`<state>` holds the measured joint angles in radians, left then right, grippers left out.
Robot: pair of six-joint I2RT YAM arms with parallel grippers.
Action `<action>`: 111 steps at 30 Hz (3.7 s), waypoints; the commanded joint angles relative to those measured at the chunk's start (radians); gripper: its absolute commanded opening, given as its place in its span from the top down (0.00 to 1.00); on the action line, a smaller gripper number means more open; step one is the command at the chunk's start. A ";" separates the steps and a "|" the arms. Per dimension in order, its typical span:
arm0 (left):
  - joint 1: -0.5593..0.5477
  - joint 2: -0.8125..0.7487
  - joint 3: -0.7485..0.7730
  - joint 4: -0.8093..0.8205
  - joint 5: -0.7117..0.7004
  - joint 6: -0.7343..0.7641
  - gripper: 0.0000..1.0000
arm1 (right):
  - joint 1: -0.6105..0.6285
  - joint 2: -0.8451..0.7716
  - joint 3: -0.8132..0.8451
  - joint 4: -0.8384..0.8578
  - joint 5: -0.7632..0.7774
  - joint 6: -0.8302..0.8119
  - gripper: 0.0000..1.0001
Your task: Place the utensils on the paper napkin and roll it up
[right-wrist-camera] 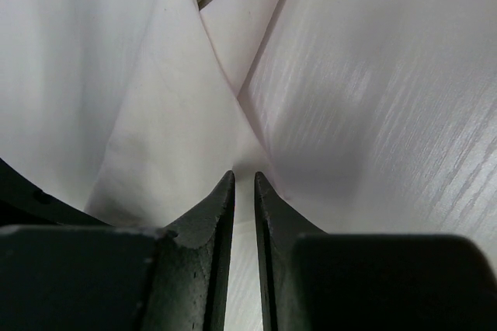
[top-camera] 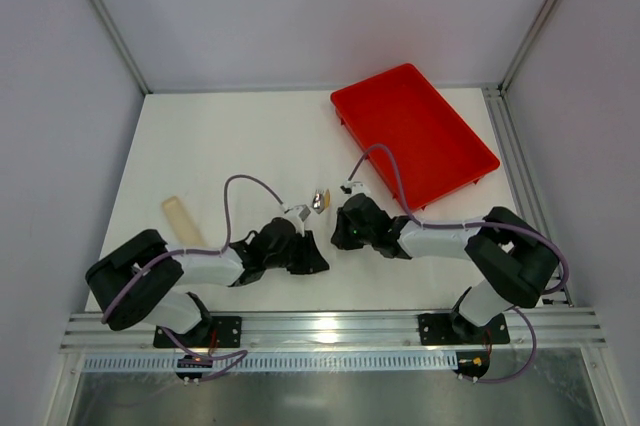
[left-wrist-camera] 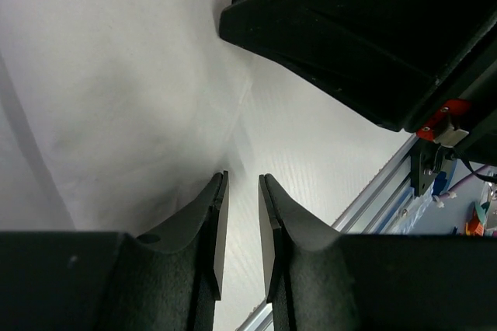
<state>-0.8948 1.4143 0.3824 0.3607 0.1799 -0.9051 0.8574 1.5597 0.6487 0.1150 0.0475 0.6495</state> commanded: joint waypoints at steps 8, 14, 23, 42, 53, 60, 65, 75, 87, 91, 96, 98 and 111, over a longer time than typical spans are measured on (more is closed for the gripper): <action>-0.036 0.026 -0.037 0.067 -0.023 0.014 0.75 | 0.003 -0.056 0.032 -0.147 0.012 -0.053 0.78; -0.035 0.014 -0.048 0.057 -0.037 0.014 0.75 | -0.046 -0.052 0.110 -0.176 -0.067 -0.129 0.72; -0.035 0.002 -0.047 0.035 -0.045 0.018 0.76 | -0.034 -0.020 0.152 -0.121 -0.150 -0.139 0.73; -0.035 -0.130 0.021 -0.066 -0.062 0.009 0.69 | 0.054 0.007 0.026 -0.218 0.057 -0.030 0.79; -0.035 -0.180 0.099 -0.180 -0.212 0.041 0.67 | 0.068 -0.007 -0.006 -0.163 0.037 -0.008 0.84; -0.035 -0.063 0.092 -0.120 -0.194 0.041 0.70 | 0.069 -0.013 -0.007 -0.155 0.032 0.001 0.85; -0.035 -0.029 0.067 -0.094 -0.186 0.038 0.71 | 0.069 -0.033 -0.003 -0.167 0.020 0.001 0.85; -0.042 -0.032 -0.025 -0.020 -0.186 0.005 0.71 | -0.061 -0.092 0.080 -0.153 -0.101 -0.033 0.67; -0.064 -0.023 -0.045 -0.008 -0.189 -0.002 0.71 | -0.095 0.054 0.183 -0.071 -0.153 0.005 0.50; -0.076 -0.021 -0.048 -0.003 -0.200 -0.005 0.71 | -0.093 0.072 0.193 -0.098 -0.094 0.022 0.49; -0.092 -0.012 -0.048 0.003 -0.206 -0.005 0.71 | -0.093 0.112 0.212 -0.109 -0.093 0.022 0.50; -0.095 -0.006 -0.050 0.007 -0.207 -0.006 0.71 | -0.087 0.123 0.209 -0.103 -0.095 0.024 0.52; -0.108 0.002 -0.048 0.012 -0.214 -0.011 0.72 | -0.054 0.149 0.221 -0.150 -0.103 -0.031 0.55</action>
<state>-0.9901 1.3933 0.3565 0.4145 -0.0235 -0.9180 0.7952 1.6882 0.8444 -0.0025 -0.0628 0.6514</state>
